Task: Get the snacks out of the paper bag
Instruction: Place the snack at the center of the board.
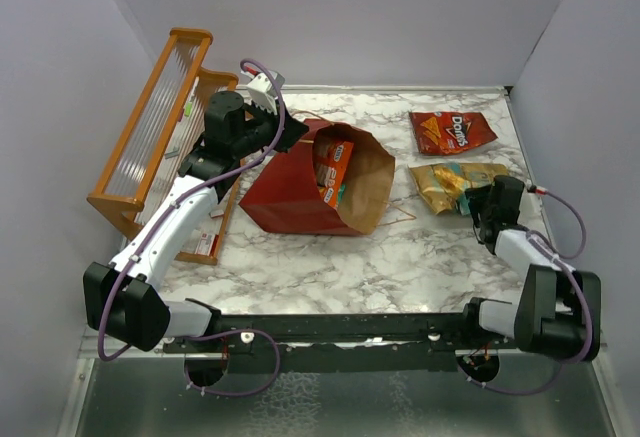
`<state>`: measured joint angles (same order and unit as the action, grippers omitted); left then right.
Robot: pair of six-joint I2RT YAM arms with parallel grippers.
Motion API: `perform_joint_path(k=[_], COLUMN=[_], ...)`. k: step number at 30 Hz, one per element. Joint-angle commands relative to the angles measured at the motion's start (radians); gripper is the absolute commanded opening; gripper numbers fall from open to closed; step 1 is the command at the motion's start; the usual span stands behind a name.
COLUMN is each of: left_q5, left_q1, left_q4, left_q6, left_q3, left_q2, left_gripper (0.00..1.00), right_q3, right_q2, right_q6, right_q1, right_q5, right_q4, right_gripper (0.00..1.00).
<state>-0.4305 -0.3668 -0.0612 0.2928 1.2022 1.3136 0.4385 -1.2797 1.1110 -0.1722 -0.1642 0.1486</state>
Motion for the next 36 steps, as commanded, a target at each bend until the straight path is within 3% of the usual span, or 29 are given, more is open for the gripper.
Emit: perform_joint_path(k=[1, 7, 15, 20, 24, 29, 36], left_q5=[0.0, -0.003, 0.001, 0.011, 0.019, 0.008, 0.022], left_q1=[0.001, -0.004, -0.005, -0.003, -0.004, -0.003, -0.003], left_q4=[0.012, 0.017, 0.005, -0.002, -0.001, -0.002, -0.007], left_q6=[-0.003, 0.0, -0.005, -0.013, -0.016, -0.013, -0.023], left_q3=[0.02, 0.018, 0.026, 0.029, 0.025, 0.029, 0.029], left_q2=[-0.007, -0.005, -0.008, -0.009, -0.018, -0.017, -0.024], left_gripper=[0.0, 0.0, 0.0, 0.0, 0.0, 0.0, 0.0], right_q3=[0.006, 0.057, 0.323, 0.324, 0.314, 0.233, 0.101], right_q2=[0.135, 0.217, 0.245, 0.228, 0.212, 0.182, 0.023], right_q6=[-0.079, -0.148, -0.318, -0.438, -0.414, -0.43, -0.367], right_q1=[-0.01, -0.012, -0.007, 0.0, 0.0, 0.0, 0.0], right_q5=[-0.116, -0.138, -0.004, 0.286, 0.317, 0.322, 0.473], right_q4=[-0.26, -0.417, -0.591, -0.386, -0.405, -0.29, -0.151], right_gripper=[0.59, 0.66, 0.69, 0.69, 0.69, 0.69, 0.69])
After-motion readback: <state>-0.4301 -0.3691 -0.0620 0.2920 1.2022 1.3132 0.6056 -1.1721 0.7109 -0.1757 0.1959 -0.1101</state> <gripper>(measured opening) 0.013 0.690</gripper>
